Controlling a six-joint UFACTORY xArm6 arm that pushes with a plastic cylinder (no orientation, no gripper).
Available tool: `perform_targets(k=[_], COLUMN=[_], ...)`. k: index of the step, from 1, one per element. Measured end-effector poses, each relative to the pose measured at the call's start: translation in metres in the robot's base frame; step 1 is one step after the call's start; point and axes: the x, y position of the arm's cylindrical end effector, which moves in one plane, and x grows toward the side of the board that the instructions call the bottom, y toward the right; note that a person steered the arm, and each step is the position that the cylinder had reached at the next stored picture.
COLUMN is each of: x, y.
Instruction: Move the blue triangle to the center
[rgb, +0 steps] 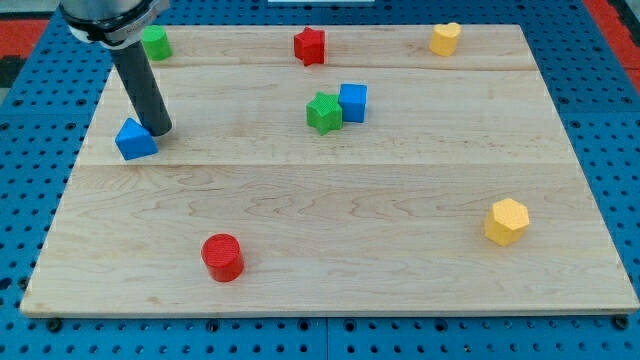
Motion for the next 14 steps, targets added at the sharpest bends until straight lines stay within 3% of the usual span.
perform_targets(k=[1, 2, 4, 5, 6, 7, 8, 9, 10, 12, 14], x=[-0.004, -0.013, -0.011, -0.048, -0.005, 0.030, 0.016, 0.008, -0.017, 0.001, 0.032], y=[0.003, 0.048, 0.055, -0.018, -0.088, -0.021, 0.081, 0.015, 0.058, 0.169, 0.060])
